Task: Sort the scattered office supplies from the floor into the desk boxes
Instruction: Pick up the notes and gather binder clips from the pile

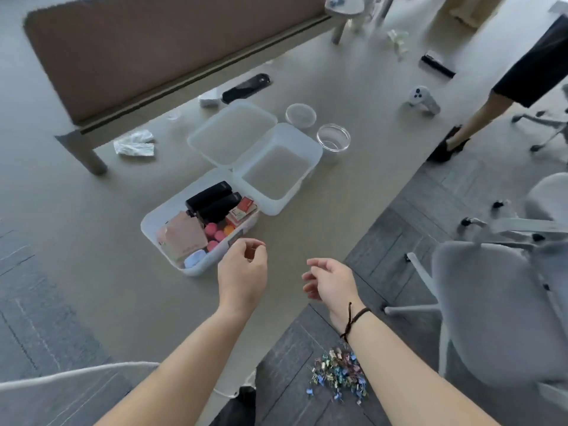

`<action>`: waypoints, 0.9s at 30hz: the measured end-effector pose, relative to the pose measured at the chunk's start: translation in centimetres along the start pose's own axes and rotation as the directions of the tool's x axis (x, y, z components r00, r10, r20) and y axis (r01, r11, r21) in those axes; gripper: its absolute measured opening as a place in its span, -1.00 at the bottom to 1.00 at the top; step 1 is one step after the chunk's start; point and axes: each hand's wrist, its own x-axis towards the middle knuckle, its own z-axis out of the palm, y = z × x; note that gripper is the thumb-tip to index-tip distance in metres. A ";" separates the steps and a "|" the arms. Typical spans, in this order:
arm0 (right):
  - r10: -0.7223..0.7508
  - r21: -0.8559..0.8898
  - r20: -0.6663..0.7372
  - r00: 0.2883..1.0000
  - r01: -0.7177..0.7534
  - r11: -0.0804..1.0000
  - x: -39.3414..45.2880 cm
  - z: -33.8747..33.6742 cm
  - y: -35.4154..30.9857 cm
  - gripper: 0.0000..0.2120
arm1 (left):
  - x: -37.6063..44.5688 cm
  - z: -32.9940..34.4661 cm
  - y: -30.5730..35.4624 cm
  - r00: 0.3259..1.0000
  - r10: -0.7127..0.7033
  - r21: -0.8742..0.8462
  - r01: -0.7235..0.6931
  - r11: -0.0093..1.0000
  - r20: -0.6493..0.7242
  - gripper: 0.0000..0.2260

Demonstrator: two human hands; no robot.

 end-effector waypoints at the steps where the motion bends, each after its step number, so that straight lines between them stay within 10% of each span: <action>1: 0.028 0.030 -0.037 0.999 -0.027 0.999 -0.3 -2.3 1.4 -0.79 | -1.1 1.6 -0.1 0.999 0.024 0.033 -0.025 0.999 0.047 -0.89; 13: 0.320 0.319 -0.334 0.887 -0.213 0.924 -7.9 -22.7 27.1 -0.83 | -15.1 16.6 -12.0 0.854 0.099 0.366 -0.320 0.874 0.511 -0.89; 27: 0.557 0.564 -0.354 0.751 -0.304 0.768 0.3 -23.7 56.2 -0.84 | -15.7 31.9 -37.3 0.675 0.046 0.451 -0.541 0.710 0.737 -0.88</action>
